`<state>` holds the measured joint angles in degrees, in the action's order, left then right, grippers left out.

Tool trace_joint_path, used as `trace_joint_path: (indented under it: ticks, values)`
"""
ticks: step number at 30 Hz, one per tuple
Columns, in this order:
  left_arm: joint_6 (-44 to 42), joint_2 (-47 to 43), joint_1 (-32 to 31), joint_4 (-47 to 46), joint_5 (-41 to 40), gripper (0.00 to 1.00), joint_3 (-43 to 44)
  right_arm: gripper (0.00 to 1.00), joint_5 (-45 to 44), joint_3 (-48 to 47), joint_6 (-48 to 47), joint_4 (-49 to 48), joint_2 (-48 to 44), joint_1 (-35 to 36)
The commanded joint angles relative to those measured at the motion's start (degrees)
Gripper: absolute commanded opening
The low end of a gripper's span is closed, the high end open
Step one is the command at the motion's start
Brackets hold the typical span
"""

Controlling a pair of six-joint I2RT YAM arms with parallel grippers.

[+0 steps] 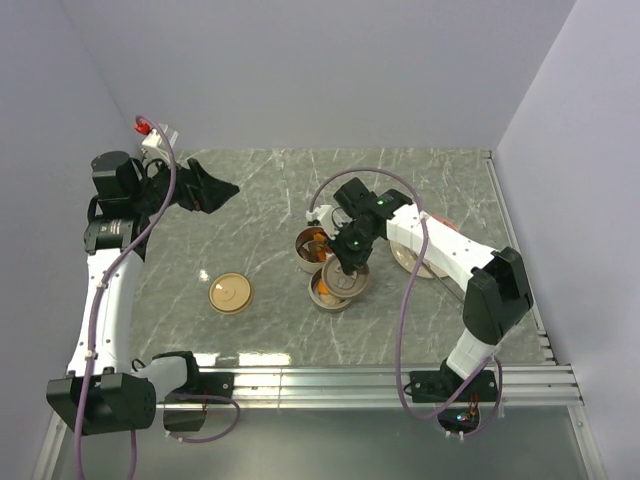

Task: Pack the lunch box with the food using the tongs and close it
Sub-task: Put the lid back on the lunch box

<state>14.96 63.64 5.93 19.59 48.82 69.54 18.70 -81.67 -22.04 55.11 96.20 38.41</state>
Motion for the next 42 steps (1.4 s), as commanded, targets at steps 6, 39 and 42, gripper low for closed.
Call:
trace_joint_path:
  ticks: [6,39,42]
  values:
    - [2.79,-1.32,0.13,-5.88,2.86,0.99,-2.04,0.0,6.43,-1.3,-1.42,-5.1,0.56,0.52]
    - [1.91,0.26,0.04,-4.74,3.65,0.99,-3.36,0.0,11.89,-1.83,-3.89,-6.16,6.89,0.0]
    - [1.83,0.35,0.04,-4.65,3.57,0.99,-3.36,0.0,12.67,-1.48,-4.24,-6.24,6.54,-0.36]
